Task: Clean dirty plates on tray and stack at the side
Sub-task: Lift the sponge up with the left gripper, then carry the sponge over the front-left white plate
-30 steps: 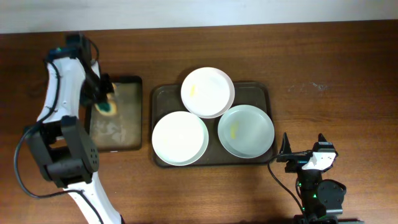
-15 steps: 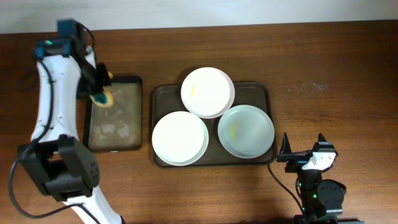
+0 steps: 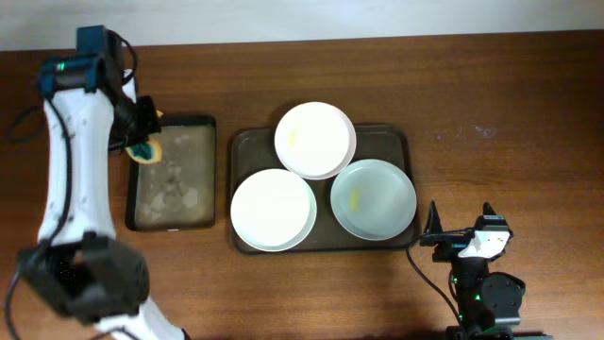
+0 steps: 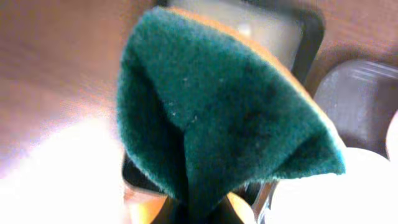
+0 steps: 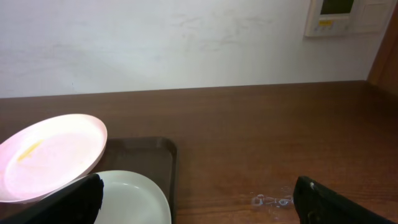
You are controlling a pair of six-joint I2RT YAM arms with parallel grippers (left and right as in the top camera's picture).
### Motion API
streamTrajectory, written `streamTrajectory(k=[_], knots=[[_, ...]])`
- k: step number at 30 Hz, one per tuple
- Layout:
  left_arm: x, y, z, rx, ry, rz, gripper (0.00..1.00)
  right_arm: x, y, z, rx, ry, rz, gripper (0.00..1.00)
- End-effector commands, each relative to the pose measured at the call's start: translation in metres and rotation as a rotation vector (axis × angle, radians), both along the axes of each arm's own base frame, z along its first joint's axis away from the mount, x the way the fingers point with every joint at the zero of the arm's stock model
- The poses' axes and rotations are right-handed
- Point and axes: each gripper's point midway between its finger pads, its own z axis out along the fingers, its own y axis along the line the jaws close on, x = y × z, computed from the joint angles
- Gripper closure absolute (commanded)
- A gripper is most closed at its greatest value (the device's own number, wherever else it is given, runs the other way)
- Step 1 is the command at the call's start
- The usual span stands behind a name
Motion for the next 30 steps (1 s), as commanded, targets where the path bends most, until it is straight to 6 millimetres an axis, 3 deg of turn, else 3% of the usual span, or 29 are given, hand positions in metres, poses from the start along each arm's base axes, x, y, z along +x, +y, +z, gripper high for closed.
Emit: streamTrajectory(k=[1, 3, 5, 7, 8, 10, 11, 12, 14, 16, 20, 23, 27, 30], knots=[[-0.042, -0.008, -0.107, -0.047, 0.238, 0.013, 1.00, 0.000, -0.001, -0.004, 0.001, 0.008, -0.009, 0.02], [-0.047, -0.007, -0.114, -0.039, 0.255, -0.010, 1.00, 0.000, -0.001, -0.004, 0.001, 0.008, -0.008, 0.02], [-0.038, -0.004, -0.086, -0.037, 0.216, -0.005, 1.00, 0.000, -0.001, -0.004, 0.001, 0.008, -0.008, 0.01], [-0.028, -0.005, -0.045, -0.048, 0.143, -0.005, 1.00, 0.000, -0.001, -0.004, 0.001, 0.008, -0.008, 0.02], [-0.022, -0.010, -0.015, -0.072, 0.080, -0.012, 1.00, 0.000, -0.001, -0.004, 0.001, 0.008, -0.009, 0.02], [-0.016, -0.030, 0.045, -0.155, -0.062, -0.049, 1.00, 0.000, -0.001, -0.004, 0.001, 0.008, -0.009, 0.02], [-0.015, -0.037, 0.060, -0.178, -0.100, -0.064, 1.00, 0.000, -0.001, -0.004, 0.001, 0.008, -0.008, 0.02], [-0.016, -0.049, 0.088, -0.220, -0.171, -0.095, 1.00, 0.000, -0.001, -0.004, 0.001, 0.008, -0.009, 0.02], [-0.026, -0.068, 0.114, -0.266, -0.232, -0.143, 1.00, 0.000, -0.001, -0.004, 0.001, 0.008, -0.008, 0.02], [-0.039, -0.083, 0.126, -0.278, -0.246, -0.180, 1.00, 0.000, -0.001, -0.004, 0.001, 0.008, -0.008, 0.02], [-0.063, -0.113, 0.114, -0.298, -0.137, -0.250, 1.00, 0.000, -0.001, -0.004, 0.001, 0.008, -0.009, 0.02], [-0.082, -0.142, 0.082, -0.310, -0.002, -0.321, 1.00, 0.000, -0.001, -0.004, 0.001, 0.008, -0.009, 0.02], [-0.099, -0.179, 0.023, -0.316, 0.140, -0.371, 1.00, 0.000, -0.001, -0.004, 0.001, 0.008, -0.008, 0.02], [-0.104, -0.205, -0.038, -0.319, 0.186, -0.352, 1.00, 0.000, -0.001, -0.004, 0.001, 0.008, -0.009, 0.02]])
